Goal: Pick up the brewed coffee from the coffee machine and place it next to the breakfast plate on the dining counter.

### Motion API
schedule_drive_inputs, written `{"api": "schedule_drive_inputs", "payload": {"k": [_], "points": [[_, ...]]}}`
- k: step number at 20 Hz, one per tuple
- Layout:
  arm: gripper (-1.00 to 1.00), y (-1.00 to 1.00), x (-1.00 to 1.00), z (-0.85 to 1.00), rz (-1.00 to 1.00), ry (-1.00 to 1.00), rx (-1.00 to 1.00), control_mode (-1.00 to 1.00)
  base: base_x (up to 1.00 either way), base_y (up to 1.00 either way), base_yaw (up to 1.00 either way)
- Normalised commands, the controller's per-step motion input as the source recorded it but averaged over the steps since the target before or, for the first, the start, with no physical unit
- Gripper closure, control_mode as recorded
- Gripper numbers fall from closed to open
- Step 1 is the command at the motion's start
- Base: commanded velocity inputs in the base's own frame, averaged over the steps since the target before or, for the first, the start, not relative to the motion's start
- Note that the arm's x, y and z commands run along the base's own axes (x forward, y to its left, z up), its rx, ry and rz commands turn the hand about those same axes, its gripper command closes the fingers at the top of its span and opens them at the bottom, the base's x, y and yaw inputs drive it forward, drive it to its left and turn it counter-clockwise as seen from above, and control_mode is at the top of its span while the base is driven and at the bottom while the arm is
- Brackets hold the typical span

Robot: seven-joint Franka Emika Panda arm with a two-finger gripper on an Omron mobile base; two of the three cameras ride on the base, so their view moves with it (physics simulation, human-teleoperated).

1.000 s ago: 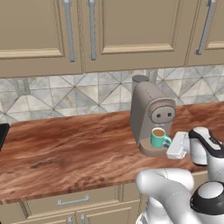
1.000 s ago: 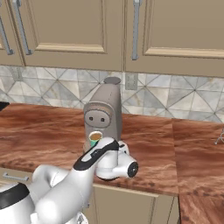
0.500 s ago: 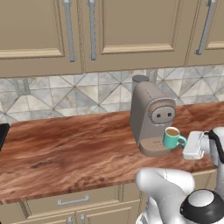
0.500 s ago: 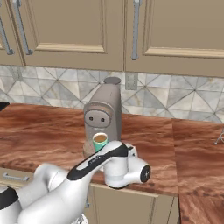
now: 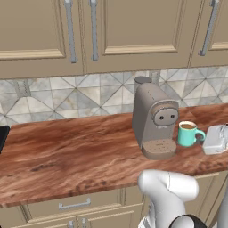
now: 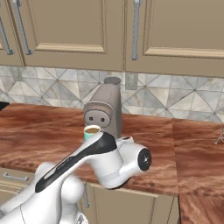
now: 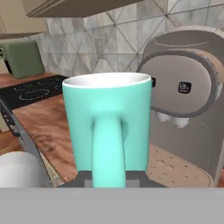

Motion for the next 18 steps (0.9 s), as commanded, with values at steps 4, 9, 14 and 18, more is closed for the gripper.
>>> {"api": "schedule_drive_inputs", "payload": {"k": [4, 9, 14, 18], "points": [[1.0, 0.32, -0.61, 0.85, 0.0, 0.06, -0.03, -1.0, 0.0, 0.0, 0.0], [1.0, 0.43, -0.51, 0.39, 0.0, 0.01, -0.05, -1.0, 0.0, 0.0, 0.0], [1.0, 0.16, -0.51, 0.24, 0.0, -0.11, 0.0, -1.0, 0.0, 0.0, 0.0], [1.0, 0.19, -0.44, 0.84, 0.03, -0.23, 0.0, -1.0, 0.0, 0.0, 0.0]]}}
